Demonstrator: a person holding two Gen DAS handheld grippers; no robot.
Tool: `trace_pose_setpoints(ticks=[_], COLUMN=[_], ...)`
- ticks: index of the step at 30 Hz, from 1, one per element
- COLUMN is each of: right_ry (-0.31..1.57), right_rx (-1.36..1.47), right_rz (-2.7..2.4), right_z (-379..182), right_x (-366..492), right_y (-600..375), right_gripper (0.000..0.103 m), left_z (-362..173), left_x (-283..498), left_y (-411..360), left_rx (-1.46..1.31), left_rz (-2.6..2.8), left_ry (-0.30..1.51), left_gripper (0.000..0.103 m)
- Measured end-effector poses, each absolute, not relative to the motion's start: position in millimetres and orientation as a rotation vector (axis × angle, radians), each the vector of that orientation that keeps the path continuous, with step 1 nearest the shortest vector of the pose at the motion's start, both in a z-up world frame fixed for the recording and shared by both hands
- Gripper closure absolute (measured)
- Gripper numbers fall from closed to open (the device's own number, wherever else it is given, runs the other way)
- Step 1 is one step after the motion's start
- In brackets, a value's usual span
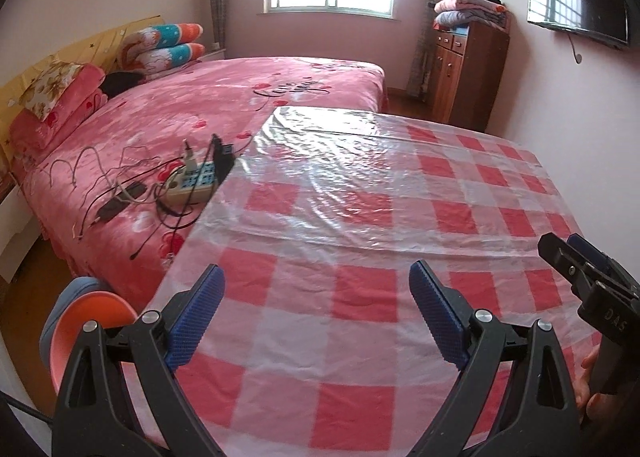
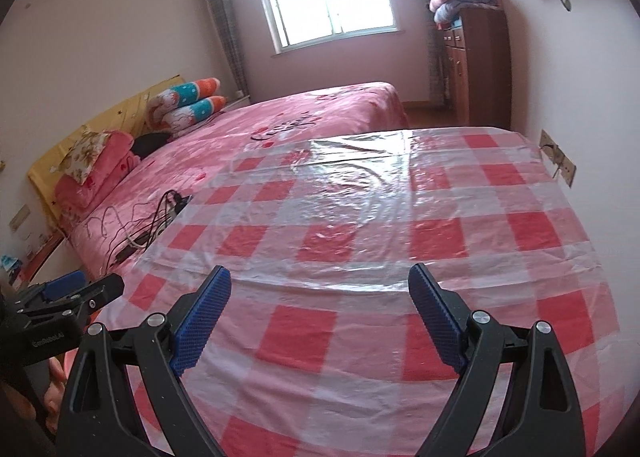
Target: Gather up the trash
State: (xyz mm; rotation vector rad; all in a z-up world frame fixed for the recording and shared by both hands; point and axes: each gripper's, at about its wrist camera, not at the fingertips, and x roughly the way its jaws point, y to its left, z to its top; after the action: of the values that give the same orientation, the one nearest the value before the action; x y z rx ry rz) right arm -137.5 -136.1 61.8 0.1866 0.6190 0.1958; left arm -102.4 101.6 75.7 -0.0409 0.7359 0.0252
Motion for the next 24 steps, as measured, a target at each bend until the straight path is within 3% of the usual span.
trace_pose_setpoints(ticks=[24], right_ry=[0.566], right_rx=[0.216], right_rz=[-0.003], right_z=[59.4], right_x=[-135.0], right_y=[-214.6], right_gripper=[0.014], left_z=[70.0], left_x=[-66.1], left_y=[7.2], left_rx=[0.02], left_rz=[-0.056], left_ry=[0.692], left_gripper=[0.009])
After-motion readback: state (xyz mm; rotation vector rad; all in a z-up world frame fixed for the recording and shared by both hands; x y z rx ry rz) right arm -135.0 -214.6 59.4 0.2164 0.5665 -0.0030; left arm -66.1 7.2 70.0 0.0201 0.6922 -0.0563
